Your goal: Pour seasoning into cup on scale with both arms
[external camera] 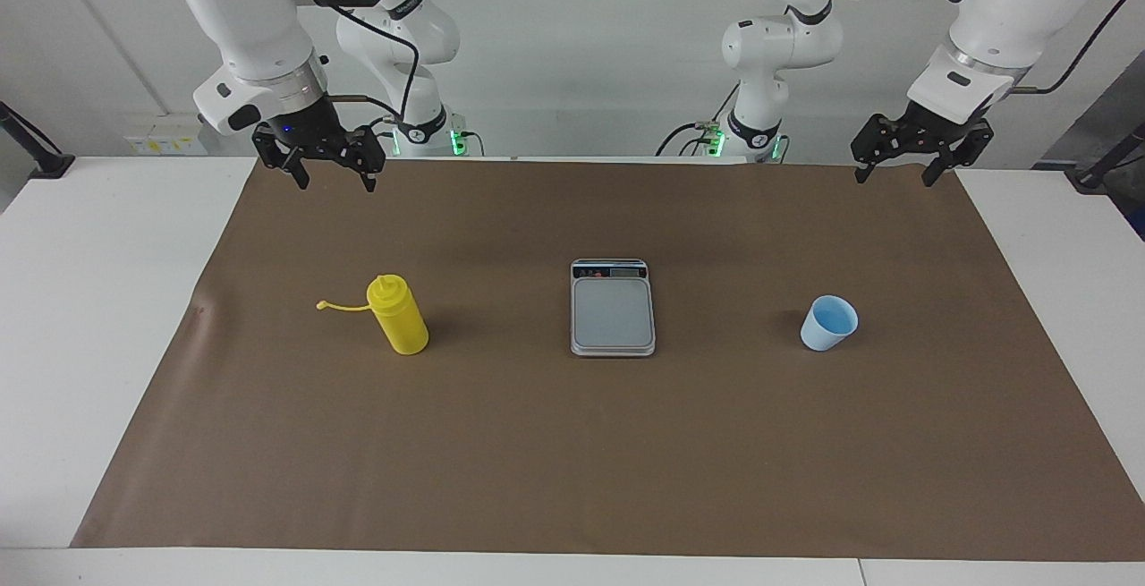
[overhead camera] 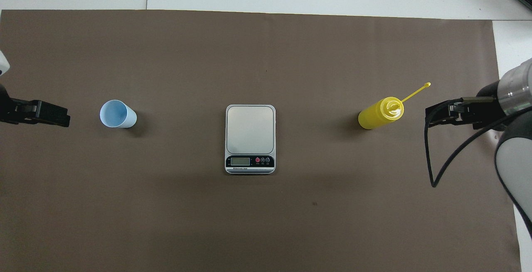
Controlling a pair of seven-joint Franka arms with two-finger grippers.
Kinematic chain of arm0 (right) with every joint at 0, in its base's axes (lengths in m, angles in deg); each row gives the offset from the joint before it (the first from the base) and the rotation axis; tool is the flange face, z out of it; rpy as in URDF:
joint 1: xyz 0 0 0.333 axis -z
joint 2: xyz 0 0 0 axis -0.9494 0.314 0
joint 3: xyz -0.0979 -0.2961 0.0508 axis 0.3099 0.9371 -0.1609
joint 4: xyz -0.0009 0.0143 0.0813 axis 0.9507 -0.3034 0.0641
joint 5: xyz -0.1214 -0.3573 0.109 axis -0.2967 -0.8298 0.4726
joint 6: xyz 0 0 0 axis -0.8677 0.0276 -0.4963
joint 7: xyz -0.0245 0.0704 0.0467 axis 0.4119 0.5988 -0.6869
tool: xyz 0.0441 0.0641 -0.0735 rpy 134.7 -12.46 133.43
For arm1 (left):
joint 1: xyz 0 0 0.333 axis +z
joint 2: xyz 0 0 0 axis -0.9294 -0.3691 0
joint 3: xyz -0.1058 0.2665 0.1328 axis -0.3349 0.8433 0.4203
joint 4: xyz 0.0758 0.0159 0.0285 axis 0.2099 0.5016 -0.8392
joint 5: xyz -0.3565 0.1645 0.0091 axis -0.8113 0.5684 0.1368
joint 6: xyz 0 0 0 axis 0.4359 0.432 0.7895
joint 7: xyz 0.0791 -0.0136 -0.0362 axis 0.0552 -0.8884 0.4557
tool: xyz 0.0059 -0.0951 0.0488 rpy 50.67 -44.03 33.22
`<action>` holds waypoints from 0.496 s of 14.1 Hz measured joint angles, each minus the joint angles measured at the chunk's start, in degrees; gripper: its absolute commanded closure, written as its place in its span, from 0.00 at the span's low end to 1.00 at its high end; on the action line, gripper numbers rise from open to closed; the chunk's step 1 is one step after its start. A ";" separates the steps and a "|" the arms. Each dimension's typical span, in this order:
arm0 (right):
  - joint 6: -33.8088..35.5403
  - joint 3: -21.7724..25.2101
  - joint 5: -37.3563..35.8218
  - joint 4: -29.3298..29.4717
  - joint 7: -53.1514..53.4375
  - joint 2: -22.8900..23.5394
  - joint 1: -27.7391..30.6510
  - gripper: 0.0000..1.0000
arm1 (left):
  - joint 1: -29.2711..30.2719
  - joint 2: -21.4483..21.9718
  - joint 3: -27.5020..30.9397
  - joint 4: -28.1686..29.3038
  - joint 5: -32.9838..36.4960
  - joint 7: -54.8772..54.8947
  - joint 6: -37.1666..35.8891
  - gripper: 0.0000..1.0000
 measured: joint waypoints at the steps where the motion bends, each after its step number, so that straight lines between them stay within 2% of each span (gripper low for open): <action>1: 0.00 0.63 0.00 0.01 0.00 0.00 -0.74 0.00 | 0.00 0.00 0.00 0.00 0.00 0.01 0.00 0.00; 3: 0.00 3.76 0.00 0.01 -0.04 0.00 -2.98 0.00 | 0.00 0.02 -0.03 0.00 0.00 0.06 0.00 0.00; 7: 0.00 4.79 0.00 0.02 -0.07 0.00 -3.46 0.00 | 0.00 0.05 -0.08 0.00 0.00 0.13 0.01 0.00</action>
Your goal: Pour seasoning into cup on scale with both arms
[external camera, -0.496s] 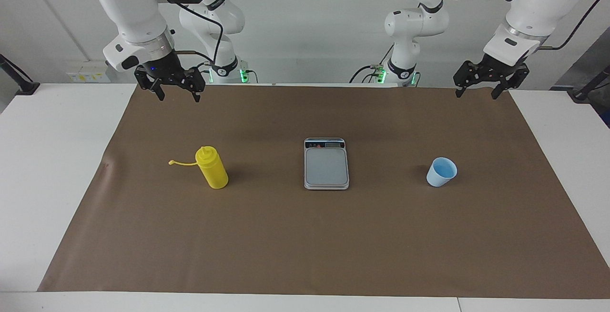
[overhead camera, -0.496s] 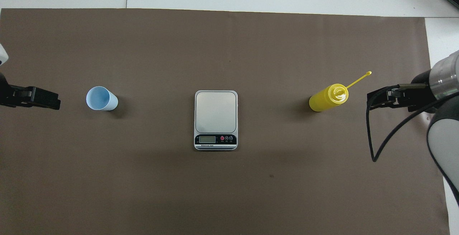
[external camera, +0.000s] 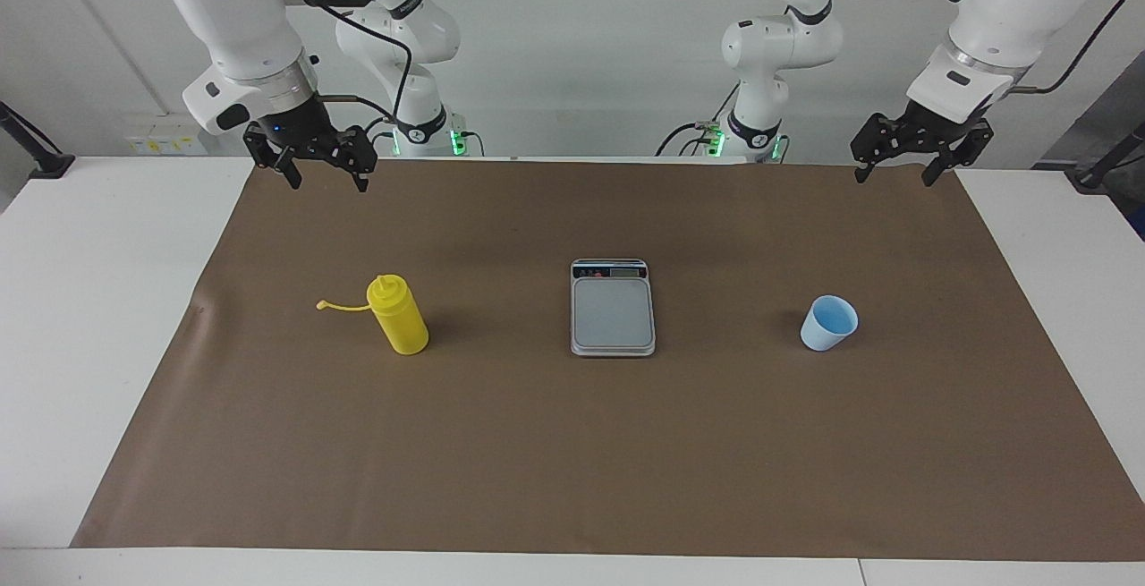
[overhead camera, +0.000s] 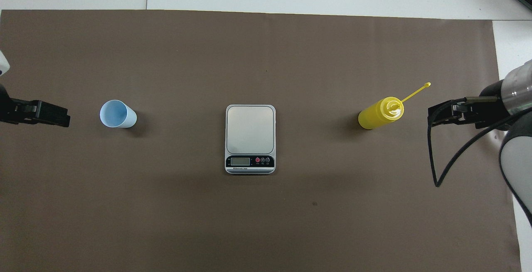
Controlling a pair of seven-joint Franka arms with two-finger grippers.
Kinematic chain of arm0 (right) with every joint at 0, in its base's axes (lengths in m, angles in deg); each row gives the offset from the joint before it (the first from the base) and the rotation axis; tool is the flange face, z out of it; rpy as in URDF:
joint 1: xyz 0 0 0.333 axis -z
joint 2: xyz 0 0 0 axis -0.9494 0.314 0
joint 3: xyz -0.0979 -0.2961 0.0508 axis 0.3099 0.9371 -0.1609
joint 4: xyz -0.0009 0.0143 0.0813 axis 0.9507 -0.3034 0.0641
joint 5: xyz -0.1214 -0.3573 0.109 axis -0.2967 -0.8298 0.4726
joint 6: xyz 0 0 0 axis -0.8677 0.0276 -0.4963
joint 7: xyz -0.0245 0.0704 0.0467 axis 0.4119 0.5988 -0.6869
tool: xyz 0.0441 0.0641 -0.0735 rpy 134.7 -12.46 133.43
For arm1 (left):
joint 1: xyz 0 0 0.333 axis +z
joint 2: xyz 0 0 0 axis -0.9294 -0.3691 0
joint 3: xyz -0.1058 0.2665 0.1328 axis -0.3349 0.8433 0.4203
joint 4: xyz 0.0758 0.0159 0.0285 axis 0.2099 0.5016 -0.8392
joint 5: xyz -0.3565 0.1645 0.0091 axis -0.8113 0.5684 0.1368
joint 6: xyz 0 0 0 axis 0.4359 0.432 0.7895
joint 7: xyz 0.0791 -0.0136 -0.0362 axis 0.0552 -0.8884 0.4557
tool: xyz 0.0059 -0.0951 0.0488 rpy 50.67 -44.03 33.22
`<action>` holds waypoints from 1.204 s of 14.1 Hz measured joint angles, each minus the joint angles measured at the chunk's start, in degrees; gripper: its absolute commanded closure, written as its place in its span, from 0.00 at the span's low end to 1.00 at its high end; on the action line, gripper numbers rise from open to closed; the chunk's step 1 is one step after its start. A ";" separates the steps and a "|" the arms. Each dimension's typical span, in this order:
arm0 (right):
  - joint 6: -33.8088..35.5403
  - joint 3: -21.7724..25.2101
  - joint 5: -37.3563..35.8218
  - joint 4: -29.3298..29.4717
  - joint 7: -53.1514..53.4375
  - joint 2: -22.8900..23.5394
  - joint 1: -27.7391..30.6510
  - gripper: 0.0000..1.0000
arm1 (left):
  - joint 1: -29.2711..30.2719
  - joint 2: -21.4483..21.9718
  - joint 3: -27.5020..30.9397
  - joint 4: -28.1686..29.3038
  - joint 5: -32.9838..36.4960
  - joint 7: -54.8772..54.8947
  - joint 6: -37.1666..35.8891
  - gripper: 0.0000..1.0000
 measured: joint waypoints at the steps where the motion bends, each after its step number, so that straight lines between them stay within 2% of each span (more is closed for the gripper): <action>1: 0.00 0.00 0.00 0.00 0.00 0.00 -0.06 0.00 | 0.00 0.00 -0.01 0.00 0.00 0.00 0.01 0.00; 10: 0.00 0.16 0.00 0.00 -0.01 0.00 -0.10 0.00 | 0.03 0.01 0.02 0.18 0.00 0.00 0.81 0.00; 14: 0.00 0.14 0.00 0.02 -0.04 -0.02 -0.31 0.00 | 1.08 -0.24 0.13 2.23 -0.01 -0.02 5.13 0.00; 17: 0.00 0.14 0.00 0.02 -0.51 -0.05 -0.32 0.00 | 2.95 -2.34 0.18 4.70 -0.59 -0.15 9.96 0.00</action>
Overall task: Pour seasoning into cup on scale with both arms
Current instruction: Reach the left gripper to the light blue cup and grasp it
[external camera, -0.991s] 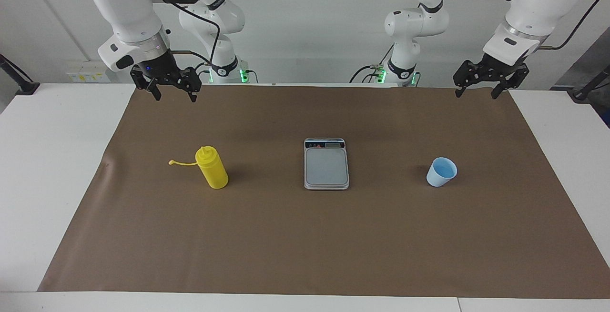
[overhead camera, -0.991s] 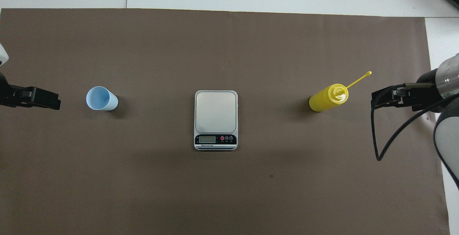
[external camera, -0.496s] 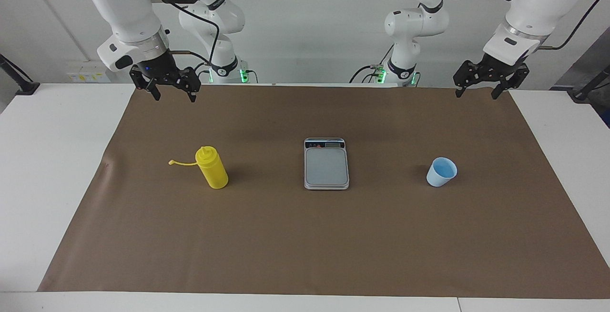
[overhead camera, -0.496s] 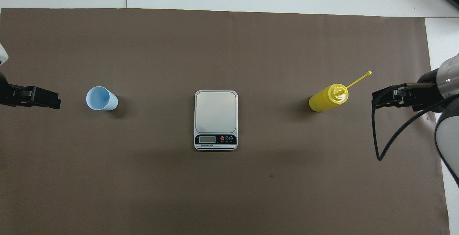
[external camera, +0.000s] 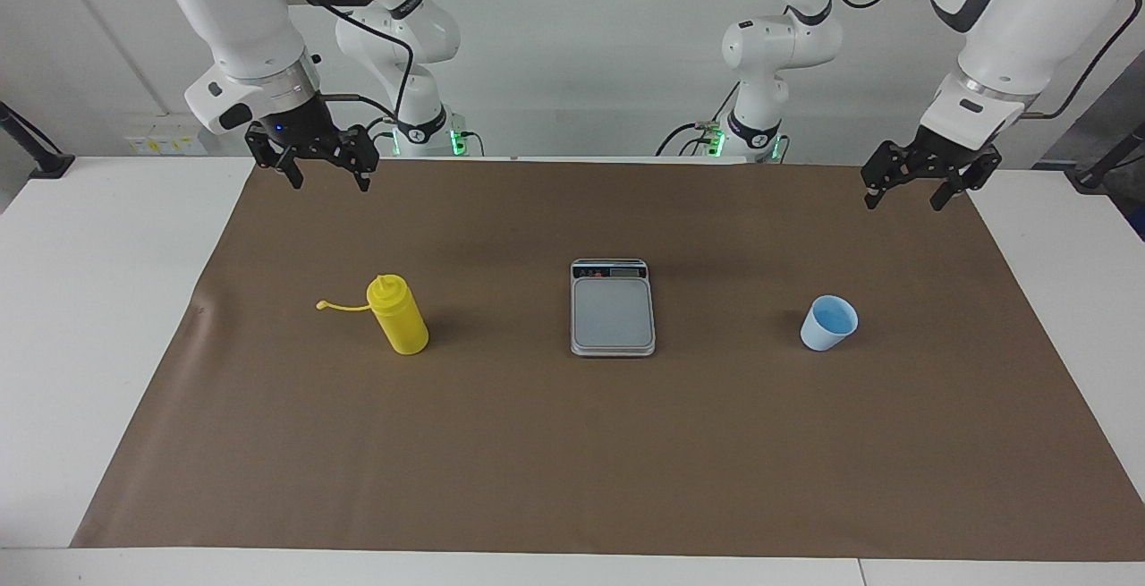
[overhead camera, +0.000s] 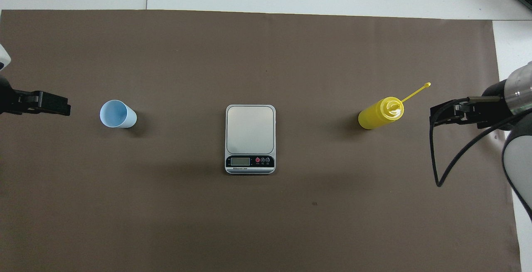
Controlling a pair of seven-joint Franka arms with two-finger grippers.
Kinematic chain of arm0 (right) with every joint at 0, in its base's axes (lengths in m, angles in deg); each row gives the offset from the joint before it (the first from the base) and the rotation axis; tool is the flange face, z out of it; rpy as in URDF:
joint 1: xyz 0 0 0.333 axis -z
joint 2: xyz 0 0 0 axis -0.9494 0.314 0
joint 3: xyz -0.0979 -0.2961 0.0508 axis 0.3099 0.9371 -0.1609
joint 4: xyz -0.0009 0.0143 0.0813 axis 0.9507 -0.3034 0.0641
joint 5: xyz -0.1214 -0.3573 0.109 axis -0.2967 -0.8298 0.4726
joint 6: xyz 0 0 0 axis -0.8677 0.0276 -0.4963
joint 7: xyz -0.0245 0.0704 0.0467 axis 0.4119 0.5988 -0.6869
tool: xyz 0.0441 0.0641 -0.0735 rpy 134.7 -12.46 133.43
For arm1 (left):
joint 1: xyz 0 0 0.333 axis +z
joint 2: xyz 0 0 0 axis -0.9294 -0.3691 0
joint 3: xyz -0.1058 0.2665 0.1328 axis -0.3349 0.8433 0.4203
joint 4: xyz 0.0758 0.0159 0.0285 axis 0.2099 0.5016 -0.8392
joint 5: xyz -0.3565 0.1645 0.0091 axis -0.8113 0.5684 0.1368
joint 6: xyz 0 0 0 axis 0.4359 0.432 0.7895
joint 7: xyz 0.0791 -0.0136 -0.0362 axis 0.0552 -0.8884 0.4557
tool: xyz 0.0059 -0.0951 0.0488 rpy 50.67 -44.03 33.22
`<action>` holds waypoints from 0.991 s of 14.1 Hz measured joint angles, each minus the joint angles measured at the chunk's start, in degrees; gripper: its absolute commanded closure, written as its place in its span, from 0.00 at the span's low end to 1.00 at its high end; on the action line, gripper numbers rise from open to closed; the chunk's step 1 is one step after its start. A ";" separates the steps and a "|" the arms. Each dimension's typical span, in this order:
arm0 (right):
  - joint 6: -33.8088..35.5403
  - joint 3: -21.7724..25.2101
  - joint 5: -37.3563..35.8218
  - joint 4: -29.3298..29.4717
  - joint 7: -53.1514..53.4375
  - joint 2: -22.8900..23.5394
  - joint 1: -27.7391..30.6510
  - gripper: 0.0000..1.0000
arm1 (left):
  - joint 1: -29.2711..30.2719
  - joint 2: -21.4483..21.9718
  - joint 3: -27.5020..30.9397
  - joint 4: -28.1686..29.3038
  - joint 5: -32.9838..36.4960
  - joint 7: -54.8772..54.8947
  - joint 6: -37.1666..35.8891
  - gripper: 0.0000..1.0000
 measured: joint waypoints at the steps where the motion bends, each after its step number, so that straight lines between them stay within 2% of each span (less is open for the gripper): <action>1: 0.00 0.00 0.00 0.00 -0.09 0.00 0.00 0.00 | 0.58 -1.01 0.02 1.15 -0.10 -0.12 2.10 0.00; 5: 0.00 0.00 0.00 0.00 -1.87 -0.01 0.01 0.00 | 0.95 -7.13 -0.03 3.69 -0.18 -3.02 10.64 0.00; 7: 0.00 0.03 0.00 0.00 -3.40 -0.01 0.08 0.00 | 0.95 -9.09 -0.01 7.21 -0.18 -4.39 17.83 0.00; 9: 0.00 0.05 0.00 0.00 -4.28 -0.01 0.10 0.00 | 1.00 -9.58 0.01 11.57 -0.20 -5.29 23.39 0.00; 14: 0.00 0.05 0.00 0.00 -4.36 -0.01 0.10 0.00 | 1.54 -9.88 0.07 16.48 -0.20 -9.86 28.22 0.00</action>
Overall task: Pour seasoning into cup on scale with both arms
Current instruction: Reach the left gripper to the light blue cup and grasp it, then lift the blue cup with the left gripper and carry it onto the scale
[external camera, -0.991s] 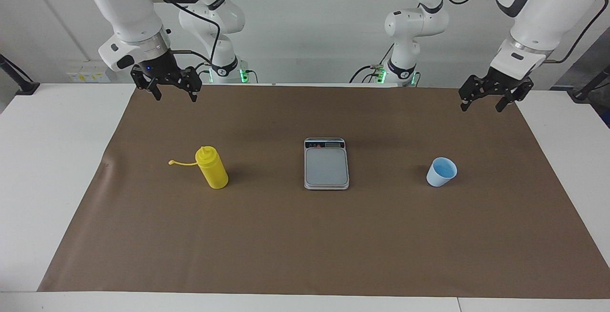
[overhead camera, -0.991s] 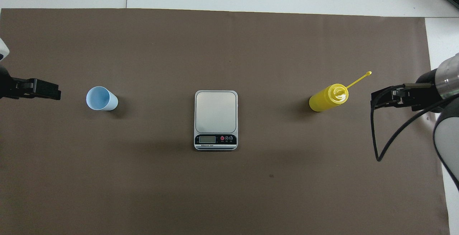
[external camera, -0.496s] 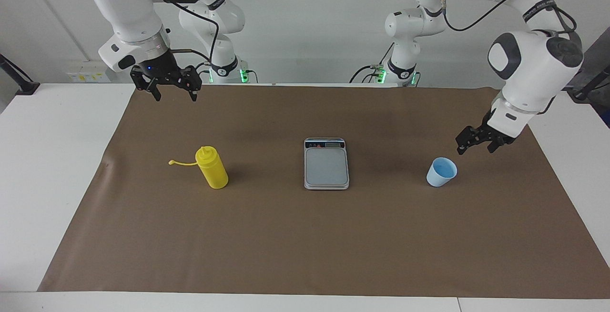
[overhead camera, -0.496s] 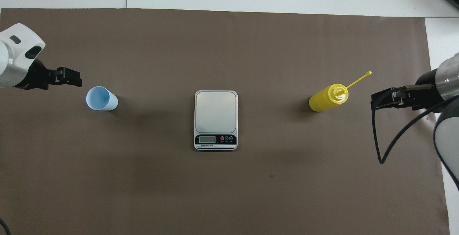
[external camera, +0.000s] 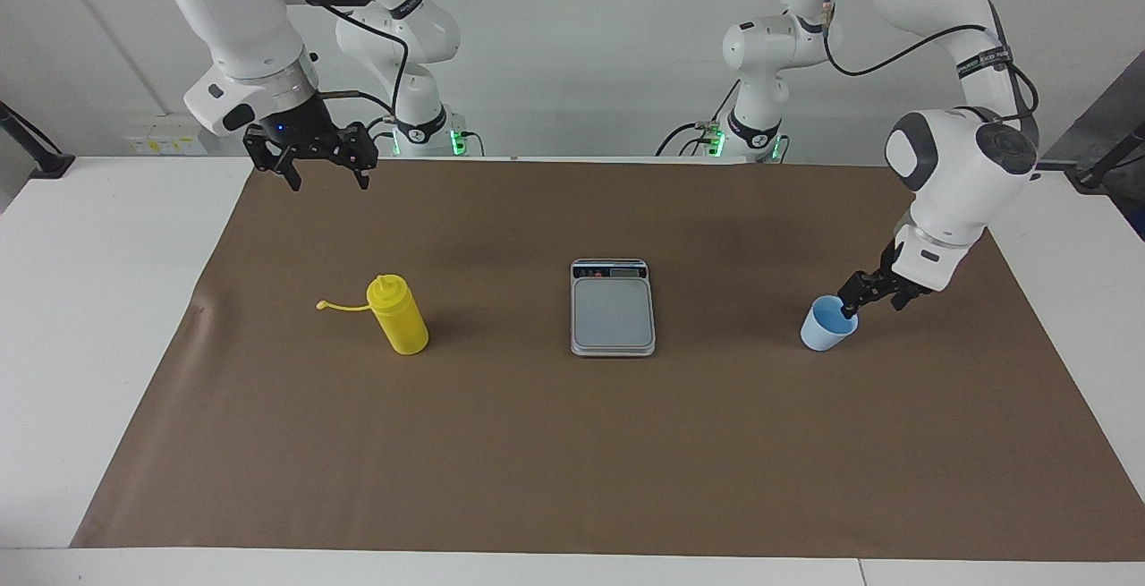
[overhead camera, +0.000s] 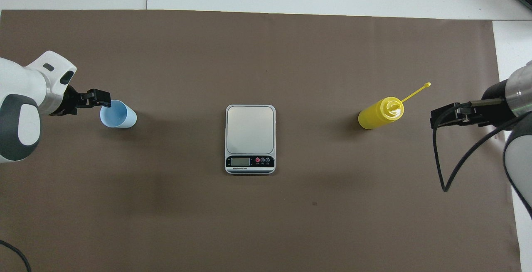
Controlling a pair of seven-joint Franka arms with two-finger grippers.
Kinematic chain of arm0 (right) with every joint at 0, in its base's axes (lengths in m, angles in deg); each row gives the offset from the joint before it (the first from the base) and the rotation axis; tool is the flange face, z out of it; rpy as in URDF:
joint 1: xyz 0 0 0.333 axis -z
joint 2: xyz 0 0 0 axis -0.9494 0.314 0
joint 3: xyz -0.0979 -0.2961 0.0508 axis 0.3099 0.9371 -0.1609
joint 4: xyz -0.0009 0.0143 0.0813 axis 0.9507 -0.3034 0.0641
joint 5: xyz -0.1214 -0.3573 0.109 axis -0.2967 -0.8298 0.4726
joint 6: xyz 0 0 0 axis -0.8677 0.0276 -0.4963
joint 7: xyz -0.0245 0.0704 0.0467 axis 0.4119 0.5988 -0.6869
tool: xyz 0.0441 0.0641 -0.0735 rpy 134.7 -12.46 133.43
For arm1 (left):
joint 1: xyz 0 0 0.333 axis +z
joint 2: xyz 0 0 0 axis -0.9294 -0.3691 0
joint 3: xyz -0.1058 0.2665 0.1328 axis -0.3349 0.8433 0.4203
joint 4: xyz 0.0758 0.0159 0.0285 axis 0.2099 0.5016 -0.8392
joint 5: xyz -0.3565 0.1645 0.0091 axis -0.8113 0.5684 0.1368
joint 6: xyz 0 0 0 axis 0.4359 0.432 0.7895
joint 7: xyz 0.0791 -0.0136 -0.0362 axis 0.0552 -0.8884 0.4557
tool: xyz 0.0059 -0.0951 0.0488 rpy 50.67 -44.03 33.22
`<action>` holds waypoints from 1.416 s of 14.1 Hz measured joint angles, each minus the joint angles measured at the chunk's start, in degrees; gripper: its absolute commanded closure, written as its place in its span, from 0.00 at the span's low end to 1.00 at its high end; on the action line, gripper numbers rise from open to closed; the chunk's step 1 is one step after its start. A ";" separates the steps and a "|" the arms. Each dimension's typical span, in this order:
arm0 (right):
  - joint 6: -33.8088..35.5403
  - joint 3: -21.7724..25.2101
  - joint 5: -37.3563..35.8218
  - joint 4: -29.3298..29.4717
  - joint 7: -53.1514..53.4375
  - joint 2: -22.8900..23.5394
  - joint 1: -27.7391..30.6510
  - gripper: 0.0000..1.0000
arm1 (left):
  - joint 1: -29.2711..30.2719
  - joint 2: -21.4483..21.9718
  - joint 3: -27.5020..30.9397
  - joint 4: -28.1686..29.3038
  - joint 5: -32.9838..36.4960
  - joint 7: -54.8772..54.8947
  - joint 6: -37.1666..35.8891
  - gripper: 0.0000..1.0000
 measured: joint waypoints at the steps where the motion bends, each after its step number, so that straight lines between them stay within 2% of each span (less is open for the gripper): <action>1: 0.00 0.00 0.00 0.00 0.00 0.00 0.00 0.00 | 0.03 -0.43 0.01 1.02 0.00 -0.30 1.31 0.00; 4: 0.00 0.00 0.00 0.00 0.00 0.00 0.00 0.00 | 0.13 -2.21 0.09 2.53 0.00 -0.65 4.31 0.00; 5: 0.00 0.01 0.00 0.00 0.00 0.00 0.00 0.00 | 0.13 -2.94 0.07 2.62 0.00 -0.71 5.07 0.16; 6: 0.00 0.01 0.00 0.00 0.00 0.00 0.01 0.00 | 0.12 -3.54 0.01 2.63 0.00 -0.79 5.40 0.42; 7: 0.00 0.02 0.00 0.00 0.00 0.00 0.01 0.00 | 0.12 -3.95 -0.03 2.63 0.00 -0.83 5.51 0.76; 8: 0.00 0.02 0.00 0.00 0.00 0.00 0.01 0.00 | 0.12 -4.15 -0.02 2.63 0.00 -0.84 5.51 1.00; 15: 0.00 0.04 0.00 0.00 0.00 0.00 0.08 0.00 | 0.12 -4.18 -0.11 0.51 0.00 -0.84 2.53 1.00; 17: 0.00 0.06 0.00 0.00 0.00 0.00 0.12 0.00 | 0.12 -4.17 -0.12 -2.32 0.04 -0.80 -0.99 1.00; 20: 0.00 0.06 0.00 0.00 0.00 0.00 0.11 0.00 | -0.05 -4.09 -0.57 -9.61 0.05 -0.75 -8.50 1.00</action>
